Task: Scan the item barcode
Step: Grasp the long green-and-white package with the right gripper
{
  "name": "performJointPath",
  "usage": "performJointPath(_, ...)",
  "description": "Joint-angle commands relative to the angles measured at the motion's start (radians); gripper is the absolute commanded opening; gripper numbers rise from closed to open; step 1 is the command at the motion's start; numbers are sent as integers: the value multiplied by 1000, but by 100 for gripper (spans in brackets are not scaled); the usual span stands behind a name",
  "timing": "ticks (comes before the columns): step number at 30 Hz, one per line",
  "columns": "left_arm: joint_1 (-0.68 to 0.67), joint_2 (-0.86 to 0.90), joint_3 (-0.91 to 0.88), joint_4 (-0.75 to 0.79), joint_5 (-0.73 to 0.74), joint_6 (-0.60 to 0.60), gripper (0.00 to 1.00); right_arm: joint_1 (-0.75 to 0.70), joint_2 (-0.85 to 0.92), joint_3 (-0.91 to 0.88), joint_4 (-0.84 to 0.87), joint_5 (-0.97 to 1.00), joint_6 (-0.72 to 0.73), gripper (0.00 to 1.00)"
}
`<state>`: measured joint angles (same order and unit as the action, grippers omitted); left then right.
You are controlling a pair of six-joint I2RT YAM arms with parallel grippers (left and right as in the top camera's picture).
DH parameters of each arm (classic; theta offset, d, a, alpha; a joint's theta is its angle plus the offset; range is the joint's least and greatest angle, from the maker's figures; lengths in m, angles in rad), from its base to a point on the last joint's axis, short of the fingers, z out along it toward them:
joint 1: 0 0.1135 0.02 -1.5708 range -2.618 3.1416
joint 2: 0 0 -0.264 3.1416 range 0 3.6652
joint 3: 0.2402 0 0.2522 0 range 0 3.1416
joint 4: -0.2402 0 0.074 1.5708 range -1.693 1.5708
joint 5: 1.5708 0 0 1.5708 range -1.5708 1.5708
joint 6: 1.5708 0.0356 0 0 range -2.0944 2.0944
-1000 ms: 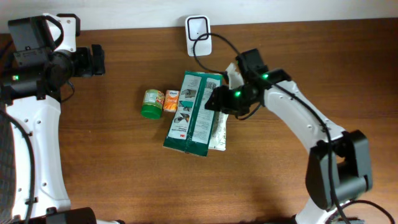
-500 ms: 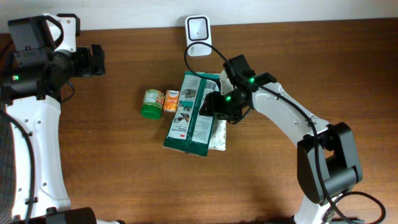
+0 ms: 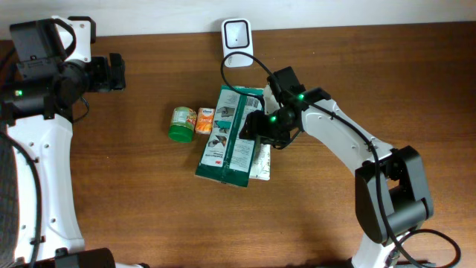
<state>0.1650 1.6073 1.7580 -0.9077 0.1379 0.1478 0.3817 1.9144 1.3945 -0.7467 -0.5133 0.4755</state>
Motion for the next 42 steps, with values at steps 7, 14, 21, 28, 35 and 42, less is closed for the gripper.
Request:
performJointPath(7, 3, -3, 12, 2, -4, -3, 99, 24, 7, -11, 3, 28, 4, 62)
performJointPath(14, 3, -3, 12, 2, -4, -3, 99, 25, 7, -11, 4, 33, 4, 62)
performJointPath(21, 3, -3, 12, 2, -4, -3, 99, 25, 7, -11, 3, 40, -4, 53)
performJointPath(28, 3, -3, 12, 2, -4, -3, 99, 25, 7, -18, 9, 55, -6, 52)
performJointPath(35, 3, -3, 12, 2, -4, -3, 99, 26, 7, -171, 188, 54, 31, 57)
performJointPath(42, 3, -3, 12, 2, -4, -3, 99, 97, 26, -174, 316, 99, 39, 43)
